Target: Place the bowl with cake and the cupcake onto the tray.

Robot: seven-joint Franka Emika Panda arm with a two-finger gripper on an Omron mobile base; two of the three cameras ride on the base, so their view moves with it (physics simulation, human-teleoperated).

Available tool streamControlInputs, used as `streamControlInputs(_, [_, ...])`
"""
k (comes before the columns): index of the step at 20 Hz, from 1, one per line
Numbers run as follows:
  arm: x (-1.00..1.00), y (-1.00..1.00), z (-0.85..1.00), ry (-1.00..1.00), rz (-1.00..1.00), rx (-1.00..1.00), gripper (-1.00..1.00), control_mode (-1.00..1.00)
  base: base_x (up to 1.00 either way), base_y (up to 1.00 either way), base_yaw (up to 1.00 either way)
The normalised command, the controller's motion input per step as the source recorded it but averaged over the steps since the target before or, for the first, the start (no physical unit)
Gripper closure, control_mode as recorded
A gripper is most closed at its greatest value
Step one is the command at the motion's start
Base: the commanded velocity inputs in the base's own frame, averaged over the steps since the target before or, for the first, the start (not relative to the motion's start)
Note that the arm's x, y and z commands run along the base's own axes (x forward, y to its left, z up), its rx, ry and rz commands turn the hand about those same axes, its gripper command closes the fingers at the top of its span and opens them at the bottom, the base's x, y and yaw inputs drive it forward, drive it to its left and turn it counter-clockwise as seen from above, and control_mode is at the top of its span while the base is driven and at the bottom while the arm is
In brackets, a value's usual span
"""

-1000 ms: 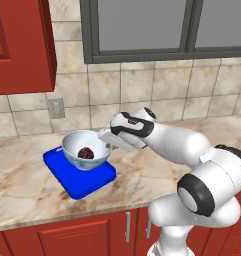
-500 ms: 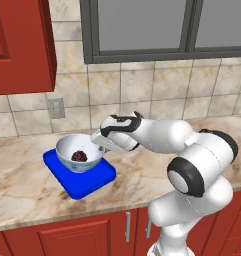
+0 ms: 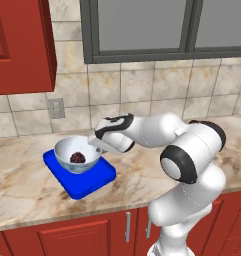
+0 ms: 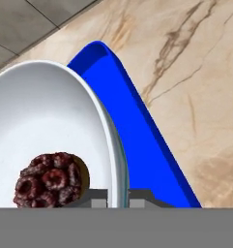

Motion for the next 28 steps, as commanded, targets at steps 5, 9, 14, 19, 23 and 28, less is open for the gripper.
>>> streamControlInputs(5, [0.38, 0.0, 0.0, 0.0, -0.04, -0.01, 1.0, -1.0, 0.0, 0.0, 0.0])
streamControlInputs(9, [0.33, 0.07, -0.15, 0.0, -0.03, 0.0, 1.0, -1.0, 0.0, 0.0, 0.0])
streamControlInputs(14, [0.07, 0.33, -0.35, 0.03, -0.03, -0.08, 1.0, -1.0, 0.0, 0.0, 0.0])
streamControlInputs(19, [-0.04, 0.51, -0.17, 0.01, -0.05, -0.16, -1.0, -1.0, 0.0, 0.0, 0.0])
streamControlInputs(23, [-0.18, 0.24, 0.25, -0.05, -0.06, -0.13, -1.0, -1.0, 0.0, 0.0, 0.0])
streamControlInputs(28, [-0.09, 0.0, 0.34, -0.05, -0.06, -0.06, -1.0, -1.0, 0.0, 0.0, 0.0])
